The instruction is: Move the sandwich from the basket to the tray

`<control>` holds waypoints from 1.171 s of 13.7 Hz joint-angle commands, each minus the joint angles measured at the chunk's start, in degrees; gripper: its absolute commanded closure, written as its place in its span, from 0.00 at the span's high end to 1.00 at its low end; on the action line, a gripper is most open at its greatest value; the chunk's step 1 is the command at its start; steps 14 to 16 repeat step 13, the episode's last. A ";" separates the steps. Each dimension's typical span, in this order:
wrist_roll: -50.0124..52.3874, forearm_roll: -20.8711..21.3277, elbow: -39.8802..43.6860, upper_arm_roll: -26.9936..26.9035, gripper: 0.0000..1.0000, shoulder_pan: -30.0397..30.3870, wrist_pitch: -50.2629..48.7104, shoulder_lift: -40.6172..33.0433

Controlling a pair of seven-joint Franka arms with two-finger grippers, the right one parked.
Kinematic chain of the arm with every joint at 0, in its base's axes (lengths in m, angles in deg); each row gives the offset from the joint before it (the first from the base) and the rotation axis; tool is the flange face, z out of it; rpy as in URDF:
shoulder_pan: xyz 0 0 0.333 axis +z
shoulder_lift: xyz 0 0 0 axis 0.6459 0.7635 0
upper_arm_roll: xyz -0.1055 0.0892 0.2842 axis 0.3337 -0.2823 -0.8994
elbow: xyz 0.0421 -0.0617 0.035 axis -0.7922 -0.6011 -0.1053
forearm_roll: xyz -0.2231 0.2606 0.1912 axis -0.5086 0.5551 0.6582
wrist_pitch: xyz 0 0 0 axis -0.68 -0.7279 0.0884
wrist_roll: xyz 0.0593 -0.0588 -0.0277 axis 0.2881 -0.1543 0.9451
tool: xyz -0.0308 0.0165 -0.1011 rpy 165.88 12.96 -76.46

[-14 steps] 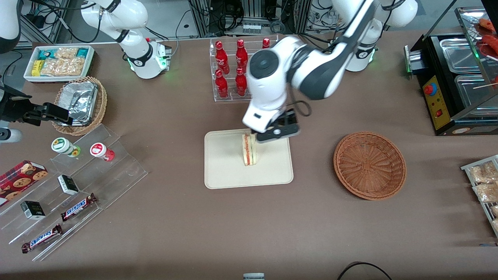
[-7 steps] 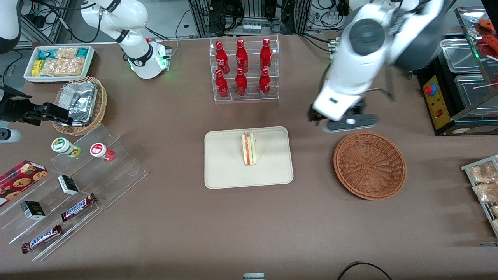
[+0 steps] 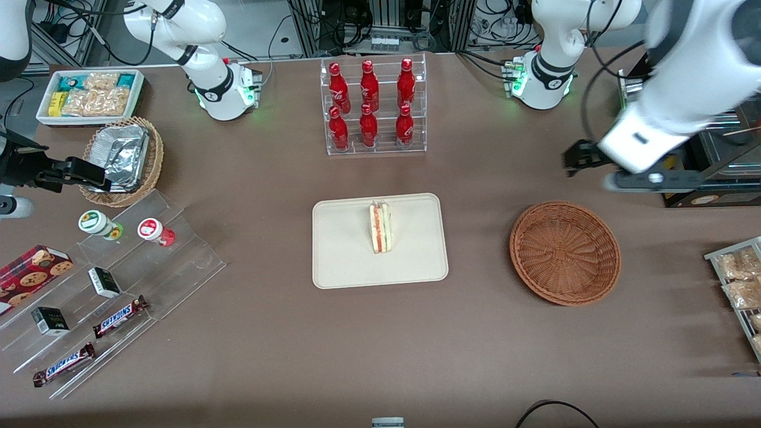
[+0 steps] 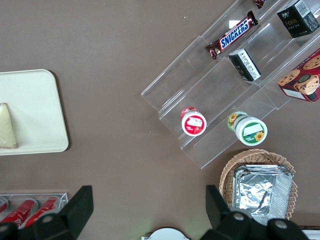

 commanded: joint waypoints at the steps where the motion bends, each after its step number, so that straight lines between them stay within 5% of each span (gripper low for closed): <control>1: -7.22 -0.94 1.76 0.81 1.00 4.76 -4.10 -1.86; 8: -7.08 0.29 9.59 0.80 1.00 7.41 -7.01 2.17; 16: -6.54 1.78 9.34 0.63 1.00 7.84 -7.36 1.83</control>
